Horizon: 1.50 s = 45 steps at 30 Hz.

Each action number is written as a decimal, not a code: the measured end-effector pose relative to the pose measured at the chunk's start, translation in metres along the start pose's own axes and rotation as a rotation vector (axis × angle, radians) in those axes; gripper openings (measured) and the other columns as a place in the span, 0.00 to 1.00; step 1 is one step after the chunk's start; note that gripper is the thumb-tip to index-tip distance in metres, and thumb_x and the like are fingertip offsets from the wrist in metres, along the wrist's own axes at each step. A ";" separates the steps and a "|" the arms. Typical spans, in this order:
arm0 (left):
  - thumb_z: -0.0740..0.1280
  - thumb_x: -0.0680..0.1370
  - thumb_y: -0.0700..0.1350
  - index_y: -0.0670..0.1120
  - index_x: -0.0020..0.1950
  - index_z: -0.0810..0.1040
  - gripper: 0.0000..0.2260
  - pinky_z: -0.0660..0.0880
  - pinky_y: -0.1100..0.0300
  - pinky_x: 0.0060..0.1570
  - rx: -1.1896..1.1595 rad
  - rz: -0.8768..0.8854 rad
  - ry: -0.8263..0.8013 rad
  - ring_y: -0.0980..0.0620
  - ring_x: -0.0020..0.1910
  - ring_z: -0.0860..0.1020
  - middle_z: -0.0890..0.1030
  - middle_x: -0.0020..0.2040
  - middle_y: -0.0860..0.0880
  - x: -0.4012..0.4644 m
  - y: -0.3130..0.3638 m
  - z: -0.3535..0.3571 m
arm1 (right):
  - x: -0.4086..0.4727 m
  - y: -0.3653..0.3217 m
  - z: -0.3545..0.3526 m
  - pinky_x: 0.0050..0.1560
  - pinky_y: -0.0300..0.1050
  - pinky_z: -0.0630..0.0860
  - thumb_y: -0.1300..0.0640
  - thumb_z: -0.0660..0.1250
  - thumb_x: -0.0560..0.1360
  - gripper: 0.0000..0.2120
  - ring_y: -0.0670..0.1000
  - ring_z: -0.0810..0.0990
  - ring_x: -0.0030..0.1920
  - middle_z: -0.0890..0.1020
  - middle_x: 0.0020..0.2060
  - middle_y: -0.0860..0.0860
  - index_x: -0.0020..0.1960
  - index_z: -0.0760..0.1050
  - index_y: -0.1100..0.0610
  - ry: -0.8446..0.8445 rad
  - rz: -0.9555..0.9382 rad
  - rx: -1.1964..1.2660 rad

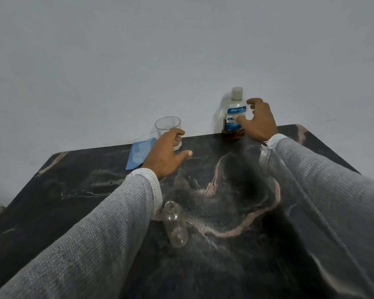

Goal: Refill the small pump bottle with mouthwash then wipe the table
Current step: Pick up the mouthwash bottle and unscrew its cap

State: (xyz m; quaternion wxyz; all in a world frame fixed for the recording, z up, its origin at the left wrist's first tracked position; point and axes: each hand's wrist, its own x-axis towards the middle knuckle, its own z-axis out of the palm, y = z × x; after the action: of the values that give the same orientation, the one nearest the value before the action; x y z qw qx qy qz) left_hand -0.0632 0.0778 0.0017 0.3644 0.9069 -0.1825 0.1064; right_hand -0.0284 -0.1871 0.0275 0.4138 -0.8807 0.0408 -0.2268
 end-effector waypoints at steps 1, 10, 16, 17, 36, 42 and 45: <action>0.73 0.74 0.48 0.48 0.68 0.69 0.25 0.73 0.56 0.61 -0.002 0.003 -0.012 0.50 0.59 0.75 0.76 0.62 0.48 0.007 -0.001 0.003 | 0.011 0.002 0.002 0.58 0.42 0.68 0.55 0.71 0.73 0.29 0.56 0.72 0.64 0.69 0.66 0.58 0.70 0.64 0.58 -0.014 0.000 -0.015; 0.71 0.75 0.50 0.49 0.70 0.67 0.26 0.71 0.60 0.56 0.034 0.020 -0.081 0.54 0.57 0.73 0.75 0.62 0.51 0.034 -0.011 0.021 | 0.055 0.017 0.017 0.61 0.51 0.75 0.64 0.74 0.69 0.36 0.57 0.76 0.61 0.74 0.64 0.58 0.72 0.60 0.58 -0.161 -0.047 0.023; 0.71 0.76 0.50 0.49 0.70 0.67 0.24 0.74 0.57 0.58 0.034 0.019 -0.087 0.52 0.58 0.75 0.75 0.60 0.51 0.028 -0.008 0.014 | 0.052 0.017 0.016 0.62 0.53 0.74 0.61 0.75 0.70 0.31 0.57 0.75 0.61 0.69 0.63 0.59 0.68 0.64 0.58 -0.115 -0.035 -0.040; 0.71 0.76 0.49 0.49 0.69 0.67 0.24 0.74 0.56 0.59 0.027 0.014 -0.086 0.52 0.58 0.75 0.75 0.60 0.51 0.025 -0.006 0.011 | 0.047 0.016 0.014 0.63 0.54 0.74 0.61 0.75 0.70 0.31 0.57 0.74 0.61 0.69 0.63 0.59 0.68 0.64 0.58 -0.124 -0.048 -0.037; 0.70 0.76 0.39 0.45 0.65 0.73 0.17 0.76 0.65 0.50 -0.272 -0.180 0.132 0.53 0.50 0.80 0.80 0.54 0.46 -0.154 0.041 -0.045 | -0.167 -0.049 -0.088 0.51 0.37 0.74 0.56 0.72 0.72 0.27 0.46 0.73 0.58 0.72 0.59 0.44 0.65 0.63 0.53 -0.303 -0.211 0.126; 0.70 0.76 0.39 0.47 0.63 0.75 0.16 0.75 0.73 0.46 -0.280 -0.209 0.270 0.57 0.47 0.79 0.80 0.50 0.51 -0.208 0.052 -0.038 | -0.227 -0.059 -0.094 0.41 0.26 0.73 0.56 0.73 0.72 0.25 0.42 0.74 0.56 0.72 0.56 0.40 0.64 0.64 0.49 -0.335 -0.235 0.181; 0.66 0.76 0.31 0.45 0.67 0.71 0.21 0.76 0.61 0.56 -0.279 -0.267 0.235 0.53 0.52 0.78 0.78 0.55 0.49 -0.219 0.052 -0.033 | -0.244 -0.060 -0.089 0.46 0.29 0.73 0.57 0.73 0.72 0.27 0.43 0.72 0.58 0.72 0.59 0.42 0.65 0.64 0.50 -0.352 -0.227 0.178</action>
State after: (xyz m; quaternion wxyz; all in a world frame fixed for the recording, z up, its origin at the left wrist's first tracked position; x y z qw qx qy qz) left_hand -0.2864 0.1219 -0.0136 0.5160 0.8452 -0.0302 0.1359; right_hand -0.2921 -0.1477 0.0324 0.4625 -0.8656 -0.1517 -0.1173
